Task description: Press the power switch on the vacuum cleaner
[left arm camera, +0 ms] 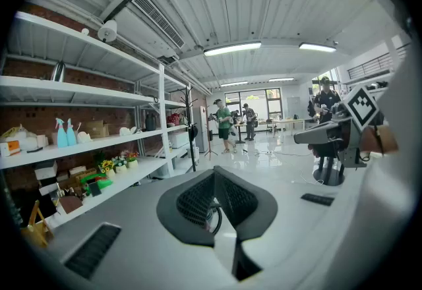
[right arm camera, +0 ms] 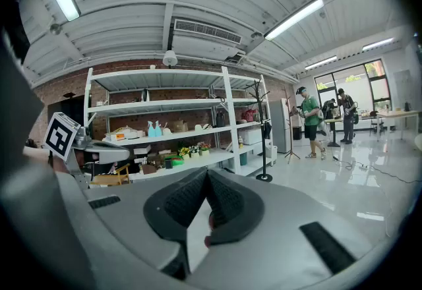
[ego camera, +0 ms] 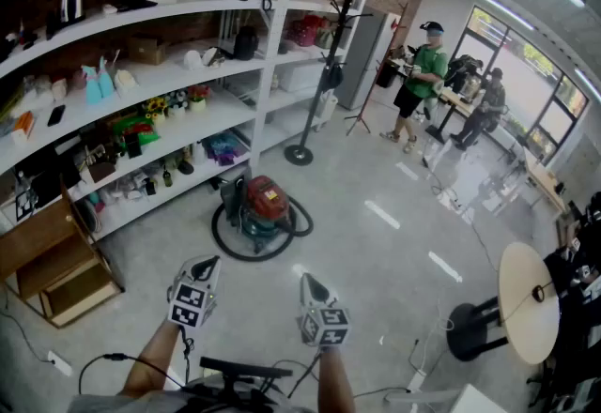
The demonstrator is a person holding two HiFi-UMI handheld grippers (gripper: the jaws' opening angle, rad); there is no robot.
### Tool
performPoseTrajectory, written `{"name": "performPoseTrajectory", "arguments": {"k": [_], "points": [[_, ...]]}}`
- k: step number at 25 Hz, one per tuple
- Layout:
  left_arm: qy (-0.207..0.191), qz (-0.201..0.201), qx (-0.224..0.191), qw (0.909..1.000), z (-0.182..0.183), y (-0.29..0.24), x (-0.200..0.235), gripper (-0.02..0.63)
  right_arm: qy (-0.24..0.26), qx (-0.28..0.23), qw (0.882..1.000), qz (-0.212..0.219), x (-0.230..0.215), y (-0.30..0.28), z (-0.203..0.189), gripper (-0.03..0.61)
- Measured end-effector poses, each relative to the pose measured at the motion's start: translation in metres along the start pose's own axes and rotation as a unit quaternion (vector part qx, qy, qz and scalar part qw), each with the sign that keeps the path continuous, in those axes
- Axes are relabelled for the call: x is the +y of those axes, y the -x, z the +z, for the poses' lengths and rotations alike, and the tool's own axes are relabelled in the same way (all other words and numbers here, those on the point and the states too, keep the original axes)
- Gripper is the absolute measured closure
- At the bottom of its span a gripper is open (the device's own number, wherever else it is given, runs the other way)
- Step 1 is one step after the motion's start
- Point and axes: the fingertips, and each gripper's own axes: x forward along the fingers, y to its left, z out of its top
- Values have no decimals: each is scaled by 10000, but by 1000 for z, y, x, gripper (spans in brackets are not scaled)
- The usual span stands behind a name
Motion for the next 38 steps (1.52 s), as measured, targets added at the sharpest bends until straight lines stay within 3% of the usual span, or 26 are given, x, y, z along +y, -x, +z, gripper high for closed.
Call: {"name": "performPoseTrajectory", "arguments": {"k": [9,17,38], "points": [[19,-69,-12,10000,2,-9,-10,607,-231,-69,9997,-6,-14,2,2,571],[12,-141,6,9999,5,-20,-26,607,-111,74,9997,-190,-31,8,-2,571],[-157,-142,76,9997,12,-56,-64,607,68,102,9999,-50,-74,3,-6,572]]}}
